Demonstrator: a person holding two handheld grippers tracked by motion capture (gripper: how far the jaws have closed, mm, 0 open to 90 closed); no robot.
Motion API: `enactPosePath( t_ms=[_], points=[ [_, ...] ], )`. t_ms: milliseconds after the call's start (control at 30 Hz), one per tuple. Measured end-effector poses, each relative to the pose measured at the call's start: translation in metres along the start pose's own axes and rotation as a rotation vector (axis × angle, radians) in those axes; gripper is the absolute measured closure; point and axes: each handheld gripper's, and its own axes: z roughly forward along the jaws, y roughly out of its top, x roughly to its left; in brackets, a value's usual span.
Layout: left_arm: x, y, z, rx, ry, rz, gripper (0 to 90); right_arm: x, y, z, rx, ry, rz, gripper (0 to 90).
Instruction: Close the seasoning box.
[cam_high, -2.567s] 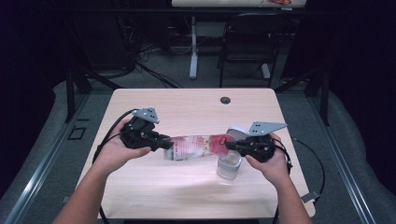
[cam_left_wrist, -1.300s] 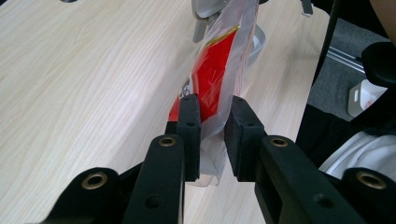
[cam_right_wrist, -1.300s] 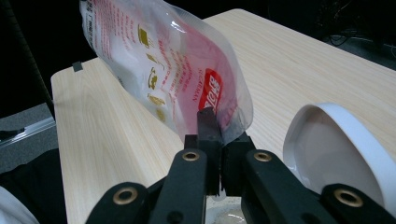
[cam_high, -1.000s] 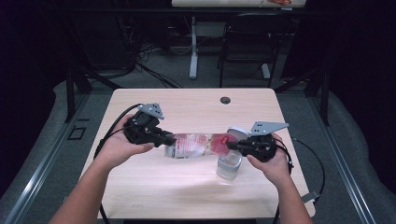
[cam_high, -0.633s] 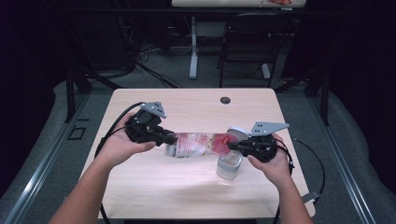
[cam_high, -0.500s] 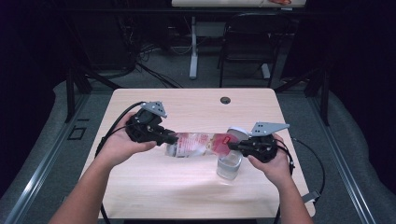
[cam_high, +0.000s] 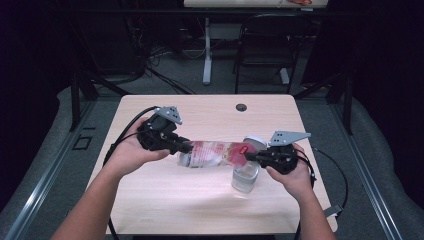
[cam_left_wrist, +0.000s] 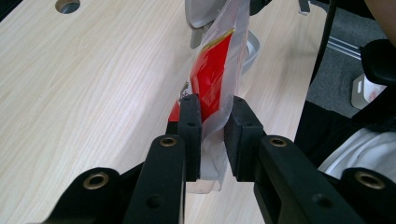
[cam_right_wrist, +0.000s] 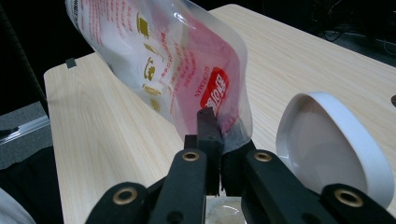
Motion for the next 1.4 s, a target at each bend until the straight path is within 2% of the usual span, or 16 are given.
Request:
enactPosePath(
  t_ms=[1400],
  points=[
    [-0.0019,0.0099,-0.0014,-0.008,-0.007,0.024,78.3,-0.0003,-0.0025,-0.0032,0.009,-0.012,0.007,88.7]
  ],
)
